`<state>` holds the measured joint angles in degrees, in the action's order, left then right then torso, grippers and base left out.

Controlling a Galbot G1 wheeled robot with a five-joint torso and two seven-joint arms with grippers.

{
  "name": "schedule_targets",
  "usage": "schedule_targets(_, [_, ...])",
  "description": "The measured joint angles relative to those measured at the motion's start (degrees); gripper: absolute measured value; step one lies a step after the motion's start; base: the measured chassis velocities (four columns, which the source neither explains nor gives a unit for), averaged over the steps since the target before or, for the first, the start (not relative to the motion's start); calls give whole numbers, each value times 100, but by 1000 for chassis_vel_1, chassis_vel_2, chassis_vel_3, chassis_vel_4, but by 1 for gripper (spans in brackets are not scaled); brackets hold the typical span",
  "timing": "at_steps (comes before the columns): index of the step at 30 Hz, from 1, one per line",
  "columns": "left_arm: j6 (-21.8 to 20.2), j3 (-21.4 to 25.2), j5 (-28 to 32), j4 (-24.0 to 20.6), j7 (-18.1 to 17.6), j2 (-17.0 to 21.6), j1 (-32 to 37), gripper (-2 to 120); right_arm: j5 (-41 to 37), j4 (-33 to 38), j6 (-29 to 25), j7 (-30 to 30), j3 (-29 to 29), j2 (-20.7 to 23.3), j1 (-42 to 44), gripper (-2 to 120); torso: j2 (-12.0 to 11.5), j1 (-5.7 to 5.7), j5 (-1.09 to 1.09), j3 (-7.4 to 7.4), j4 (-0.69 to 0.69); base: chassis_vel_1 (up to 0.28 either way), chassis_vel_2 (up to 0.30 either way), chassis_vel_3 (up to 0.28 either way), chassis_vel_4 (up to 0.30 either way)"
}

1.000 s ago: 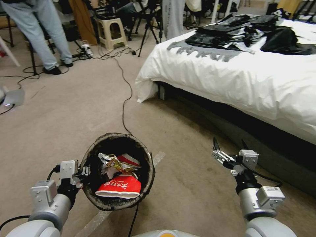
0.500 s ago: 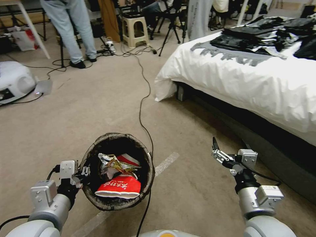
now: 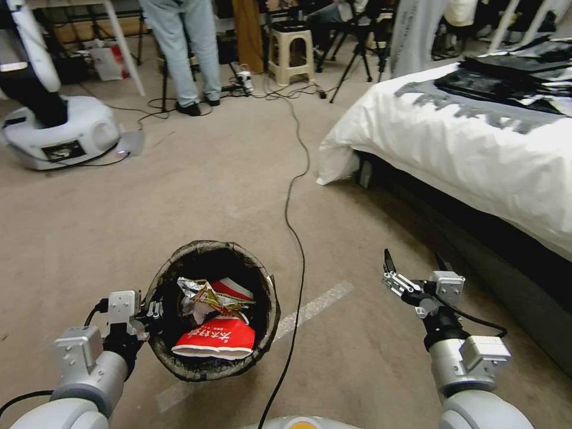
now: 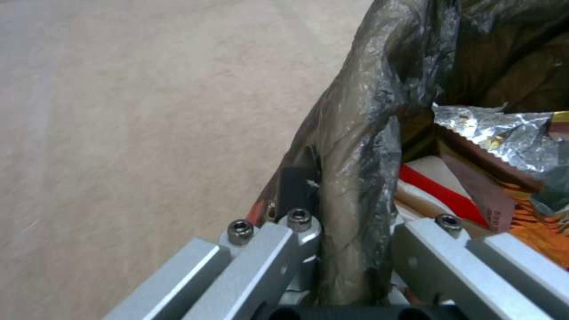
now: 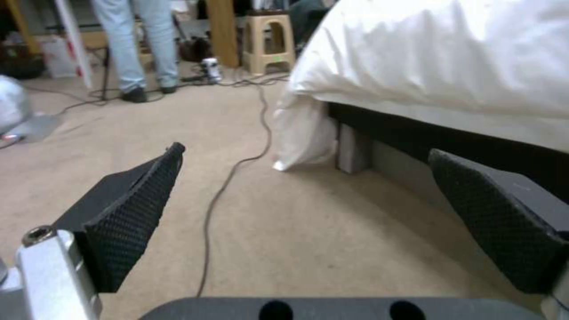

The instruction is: Pick up the trash bin, then pick up the garbage from the floor and place it into the trash bin.

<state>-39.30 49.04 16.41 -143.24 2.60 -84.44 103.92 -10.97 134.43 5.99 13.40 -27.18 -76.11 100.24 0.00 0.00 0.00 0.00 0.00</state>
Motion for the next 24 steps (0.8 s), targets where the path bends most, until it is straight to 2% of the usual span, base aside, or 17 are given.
schedule_targets(24, [-3,-3,-2,0,5,5,-15,0,10,-12,-4,25,13,-9,1,100,0,0,0,0,0,92,90,89,93])
